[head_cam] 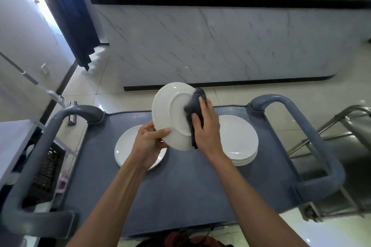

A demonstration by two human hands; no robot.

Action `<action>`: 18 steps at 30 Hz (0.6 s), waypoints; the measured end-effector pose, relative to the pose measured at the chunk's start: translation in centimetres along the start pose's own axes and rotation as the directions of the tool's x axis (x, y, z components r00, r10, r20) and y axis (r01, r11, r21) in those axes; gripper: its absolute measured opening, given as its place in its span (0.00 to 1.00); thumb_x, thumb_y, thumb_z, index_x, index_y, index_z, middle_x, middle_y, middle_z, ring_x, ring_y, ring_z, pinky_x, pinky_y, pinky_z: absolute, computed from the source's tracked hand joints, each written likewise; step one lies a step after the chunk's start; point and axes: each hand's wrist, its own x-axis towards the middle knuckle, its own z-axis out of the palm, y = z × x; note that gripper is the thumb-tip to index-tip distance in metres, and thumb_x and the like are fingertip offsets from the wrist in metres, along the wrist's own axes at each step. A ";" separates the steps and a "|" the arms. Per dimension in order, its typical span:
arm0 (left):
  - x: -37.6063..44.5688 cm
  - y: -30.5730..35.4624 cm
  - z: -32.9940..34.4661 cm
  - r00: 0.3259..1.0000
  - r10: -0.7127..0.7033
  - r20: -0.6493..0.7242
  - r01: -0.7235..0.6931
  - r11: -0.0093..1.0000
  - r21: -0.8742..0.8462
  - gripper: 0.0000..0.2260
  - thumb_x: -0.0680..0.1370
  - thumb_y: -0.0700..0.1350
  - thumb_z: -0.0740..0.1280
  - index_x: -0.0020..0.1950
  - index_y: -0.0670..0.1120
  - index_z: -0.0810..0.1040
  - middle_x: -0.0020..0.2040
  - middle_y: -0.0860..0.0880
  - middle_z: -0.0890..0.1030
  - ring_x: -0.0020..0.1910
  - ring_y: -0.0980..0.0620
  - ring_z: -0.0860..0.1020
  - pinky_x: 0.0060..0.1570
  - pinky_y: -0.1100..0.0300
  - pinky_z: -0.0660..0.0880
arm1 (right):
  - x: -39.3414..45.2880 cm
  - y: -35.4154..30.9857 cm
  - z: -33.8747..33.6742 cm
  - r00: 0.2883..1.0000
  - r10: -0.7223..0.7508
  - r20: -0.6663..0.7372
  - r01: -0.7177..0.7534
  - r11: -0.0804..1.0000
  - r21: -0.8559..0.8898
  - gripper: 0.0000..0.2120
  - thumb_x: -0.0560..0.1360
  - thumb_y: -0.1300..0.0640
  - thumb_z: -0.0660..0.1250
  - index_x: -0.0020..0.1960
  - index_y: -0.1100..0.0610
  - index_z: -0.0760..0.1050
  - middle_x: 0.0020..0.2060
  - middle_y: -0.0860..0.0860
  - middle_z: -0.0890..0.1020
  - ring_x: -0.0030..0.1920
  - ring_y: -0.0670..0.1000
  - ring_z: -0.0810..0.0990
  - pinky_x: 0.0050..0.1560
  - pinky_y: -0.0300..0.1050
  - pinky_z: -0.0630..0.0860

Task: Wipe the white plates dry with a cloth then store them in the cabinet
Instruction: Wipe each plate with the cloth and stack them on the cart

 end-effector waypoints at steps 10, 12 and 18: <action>1.6 1.6 -2.1 0.997 -0.059 0.048 0.062 0.995 -0.076 0.19 0.71 0.35 0.69 0.62 0.38 0.78 0.56 0.40 0.84 0.51 0.42 0.83 0.48 0.46 0.81 | -3.2 -4.4 3.7 0.991 -0.081 -0.106 0.056 0.974 -0.219 0.26 0.81 0.43 0.53 0.77 0.50 0.66 0.77 0.51 0.65 0.77 0.54 0.60 0.76 0.57 0.57; 1.7 1.8 -2.3 0.995 -0.081 0.049 0.086 0.990 -0.108 0.18 0.72 0.35 0.68 0.62 0.38 0.78 0.56 0.40 0.84 0.50 0.43 0.83 0.46 0.47 0.82 | -3.6 -4.6 4.2 0.989 -0.086 -0.121 0.053 0.967 -0.251 0.25 0.81 0.43 0.53 0.76 0.49 0.66 0.77 0.50 0.65 0.77 0.55 0.60 0.75 0.59 0.57; 2.6 2.0 -3.1 0.993 -0.119 0.015 0.119 0.972 -0.202 0.14 0.78 0.33 0.63 0.62 0.40 0.78 0.56 0.39 0.83 0.49 0.43 0.83 0.46 0.49 0.82 | -5.3 -5.0 6.2 0.981 -0.146 -0.130 0.102 0.949 -0.297 0.25 0.82 0.44 0.56 0.77 0.50 0.65 0.77 0.50 0.65 0.77 0.55 0.61 0.73 0.61 0.60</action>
